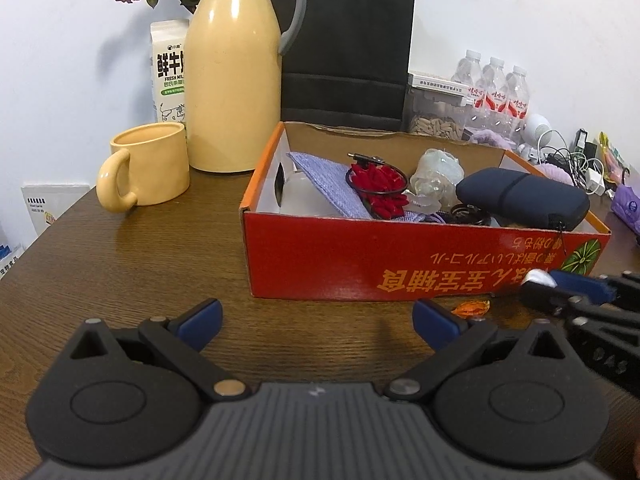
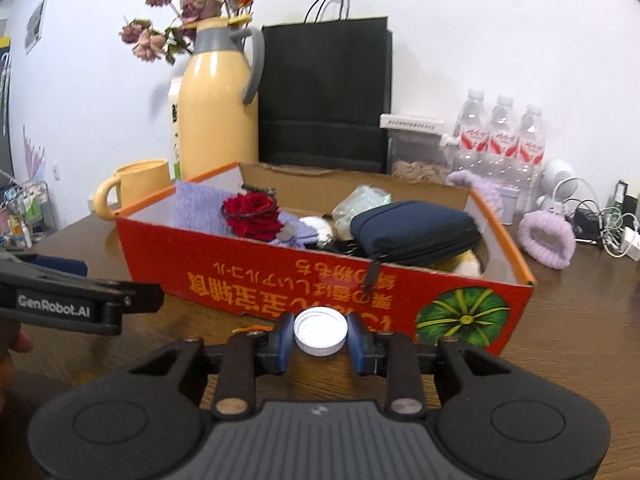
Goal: Organize objects
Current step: 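Grasp the small orange clip with the left tool while the right tool holds the cap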
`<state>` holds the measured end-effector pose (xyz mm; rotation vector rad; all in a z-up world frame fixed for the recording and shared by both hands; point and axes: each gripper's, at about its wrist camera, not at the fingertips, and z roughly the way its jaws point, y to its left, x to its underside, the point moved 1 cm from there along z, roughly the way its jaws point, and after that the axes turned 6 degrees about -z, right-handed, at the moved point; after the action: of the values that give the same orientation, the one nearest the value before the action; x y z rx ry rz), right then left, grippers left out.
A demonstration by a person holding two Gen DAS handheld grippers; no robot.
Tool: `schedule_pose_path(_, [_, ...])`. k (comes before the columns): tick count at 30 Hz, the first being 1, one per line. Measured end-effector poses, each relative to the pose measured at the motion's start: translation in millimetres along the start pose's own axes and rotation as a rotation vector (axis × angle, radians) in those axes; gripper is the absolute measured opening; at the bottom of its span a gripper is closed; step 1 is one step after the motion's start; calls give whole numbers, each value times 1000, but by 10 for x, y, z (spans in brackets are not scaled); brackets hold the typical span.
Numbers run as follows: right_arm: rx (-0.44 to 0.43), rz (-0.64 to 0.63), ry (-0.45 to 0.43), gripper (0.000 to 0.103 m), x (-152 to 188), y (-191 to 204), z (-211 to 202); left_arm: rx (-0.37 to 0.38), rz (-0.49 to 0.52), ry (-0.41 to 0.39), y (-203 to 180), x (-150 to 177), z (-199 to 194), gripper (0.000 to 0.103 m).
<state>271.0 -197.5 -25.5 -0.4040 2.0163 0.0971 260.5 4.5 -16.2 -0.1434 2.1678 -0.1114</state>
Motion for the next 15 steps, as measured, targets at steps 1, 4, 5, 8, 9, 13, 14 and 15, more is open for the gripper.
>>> schedule_pose_path(1, [5,8,-5,27,6,-27,-26,-1,2,3,-4,4,10,103])
schedule_pose_path(4, [19,23,-12,27,33,-98,-89,1,10,12,-24,25,36,103])
schedule_pose_path(5, [23,27,-14,27,43,-121,-112,4,14,14,-32,34,43,103])
schedule_pose_path(8, [31,33,-19,27,75,-190,-167,17,30,17,-76,59,57,103])
schedule_pose_path(9, [32,34,-20,27,88,-211,-183,23,35,16,-92,69,54,103])
schedule_pose_path(13, [39,36,-16,27,139,-316,-235,49,52,22,-183,108,61,103])
schedule_pose_path(14, [40,36,-15,27,151,-339,-242,53,53,28,-210,119,69,103])
schedule_pose_path(15, [42,36,-14,27,162,-369,-251,55,54,35,-243,130,81,103])
